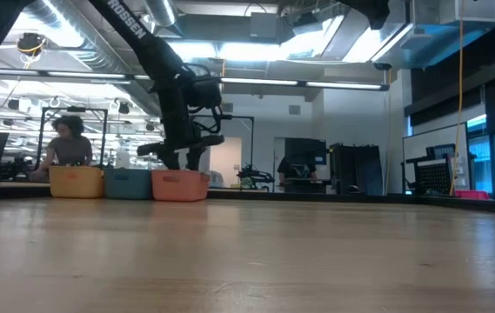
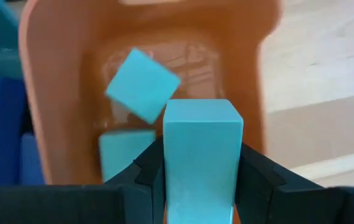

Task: Sort & place blocks by color
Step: Put the blue block into the orange bin, then return to Home Position

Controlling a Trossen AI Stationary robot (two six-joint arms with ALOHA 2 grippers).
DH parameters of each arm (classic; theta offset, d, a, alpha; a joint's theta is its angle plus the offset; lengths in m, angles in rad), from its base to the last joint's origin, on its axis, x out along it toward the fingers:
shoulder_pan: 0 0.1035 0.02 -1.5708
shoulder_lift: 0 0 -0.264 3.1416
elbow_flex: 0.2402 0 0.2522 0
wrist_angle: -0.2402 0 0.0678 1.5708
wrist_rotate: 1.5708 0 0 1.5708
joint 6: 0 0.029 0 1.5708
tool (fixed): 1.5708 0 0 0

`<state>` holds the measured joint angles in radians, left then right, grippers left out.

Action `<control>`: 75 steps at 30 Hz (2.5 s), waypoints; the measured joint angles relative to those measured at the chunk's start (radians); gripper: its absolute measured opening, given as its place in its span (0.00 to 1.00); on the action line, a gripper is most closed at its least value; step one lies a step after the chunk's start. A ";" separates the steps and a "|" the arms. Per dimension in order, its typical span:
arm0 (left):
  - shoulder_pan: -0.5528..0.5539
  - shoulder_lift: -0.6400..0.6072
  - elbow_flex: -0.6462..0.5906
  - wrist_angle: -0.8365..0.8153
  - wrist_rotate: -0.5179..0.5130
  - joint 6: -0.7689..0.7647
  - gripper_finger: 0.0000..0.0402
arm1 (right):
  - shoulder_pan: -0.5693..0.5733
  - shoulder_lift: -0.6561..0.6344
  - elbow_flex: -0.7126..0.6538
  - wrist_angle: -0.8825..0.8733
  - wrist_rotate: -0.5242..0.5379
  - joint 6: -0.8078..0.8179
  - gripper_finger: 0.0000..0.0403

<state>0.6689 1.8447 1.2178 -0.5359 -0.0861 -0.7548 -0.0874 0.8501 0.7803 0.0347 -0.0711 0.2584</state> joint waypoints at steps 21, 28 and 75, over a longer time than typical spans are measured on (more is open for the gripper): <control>-0.011 0.001 -0.026 0.021 -0.003 -0.021 0.32 | 0.000 0.000 0.000 0.009 0.000 0.002 0.85; -0.011 0.001 -0.026 0.021 -0.006 -0.020 0.44 | 0.000 0.000 0.000 0.009 0.000 0.003 0.85; -0.688 -0.722 -0.026 0.338 -0.242 0.434 0.46 | 0.000 0.000 0.000 0.083 -0.020 -0.006 0.85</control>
<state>-0.0194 1.1229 1.1915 -0.1976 -0.3282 -0.3210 -0.0874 0.8497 0.7807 0.1173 -0.0907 0.2527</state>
